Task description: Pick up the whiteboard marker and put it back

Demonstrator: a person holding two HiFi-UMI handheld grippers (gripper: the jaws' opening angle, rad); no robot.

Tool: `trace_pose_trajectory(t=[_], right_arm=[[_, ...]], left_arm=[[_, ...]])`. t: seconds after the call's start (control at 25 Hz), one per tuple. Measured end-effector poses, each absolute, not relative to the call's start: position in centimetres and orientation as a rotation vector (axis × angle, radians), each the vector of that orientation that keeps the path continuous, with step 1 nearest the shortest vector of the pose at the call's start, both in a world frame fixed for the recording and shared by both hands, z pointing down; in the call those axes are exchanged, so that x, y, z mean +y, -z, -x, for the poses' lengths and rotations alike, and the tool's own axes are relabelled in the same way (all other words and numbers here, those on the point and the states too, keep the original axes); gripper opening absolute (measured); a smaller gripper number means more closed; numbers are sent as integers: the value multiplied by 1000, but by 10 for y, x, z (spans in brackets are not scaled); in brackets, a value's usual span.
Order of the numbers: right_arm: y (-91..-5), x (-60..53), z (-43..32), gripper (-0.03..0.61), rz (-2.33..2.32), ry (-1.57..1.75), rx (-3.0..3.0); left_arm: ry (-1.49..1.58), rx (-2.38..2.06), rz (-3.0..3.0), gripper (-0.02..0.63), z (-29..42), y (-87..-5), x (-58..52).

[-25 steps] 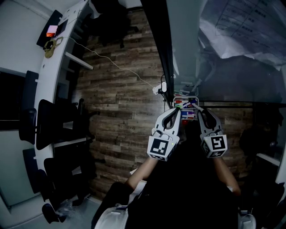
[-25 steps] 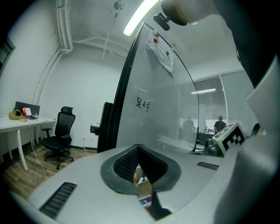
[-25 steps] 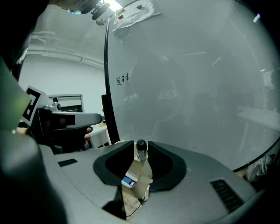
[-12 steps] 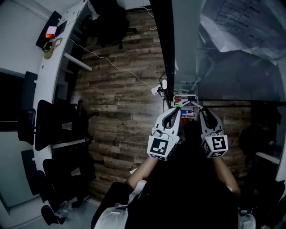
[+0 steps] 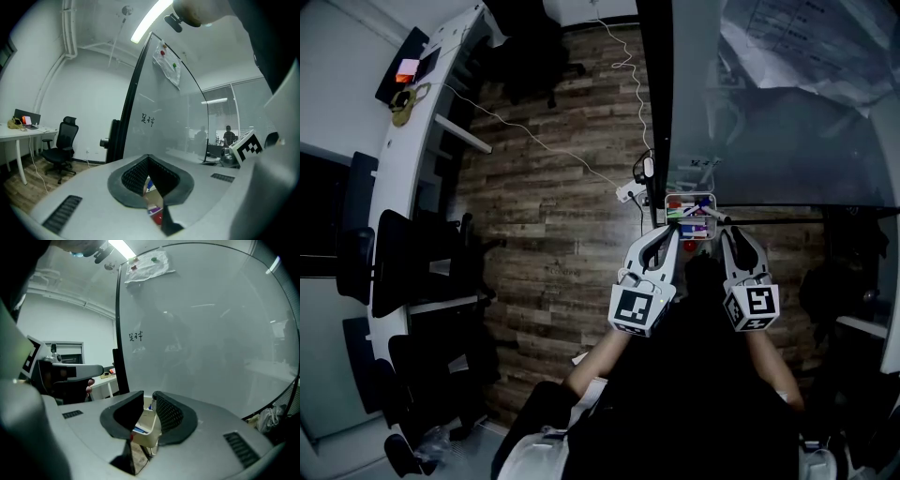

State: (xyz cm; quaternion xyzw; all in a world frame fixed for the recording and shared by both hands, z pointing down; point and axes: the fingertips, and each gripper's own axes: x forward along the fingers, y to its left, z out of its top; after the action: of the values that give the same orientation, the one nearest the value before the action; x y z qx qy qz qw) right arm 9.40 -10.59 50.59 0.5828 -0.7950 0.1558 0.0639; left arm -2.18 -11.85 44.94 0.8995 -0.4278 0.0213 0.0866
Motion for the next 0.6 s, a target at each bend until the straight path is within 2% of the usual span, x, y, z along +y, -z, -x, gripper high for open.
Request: trace_pose_trajectory(t=[0.2, 0.36, 0.6], right_arm=[[-501, -93, -91, 86, -1788, -468, -2394], [-500, -81, -88, 36, -1818, -468, -2376], [-492, -69, -81, 14, -1843, -469, -2376]], left_arm=[[-57, -1262, -2692, -2, 25, -447, -108], [-58, -1251, -2698, -2, 29, -446, -96], [-63, -1245, -2694, -2, 41, -446, -81]])
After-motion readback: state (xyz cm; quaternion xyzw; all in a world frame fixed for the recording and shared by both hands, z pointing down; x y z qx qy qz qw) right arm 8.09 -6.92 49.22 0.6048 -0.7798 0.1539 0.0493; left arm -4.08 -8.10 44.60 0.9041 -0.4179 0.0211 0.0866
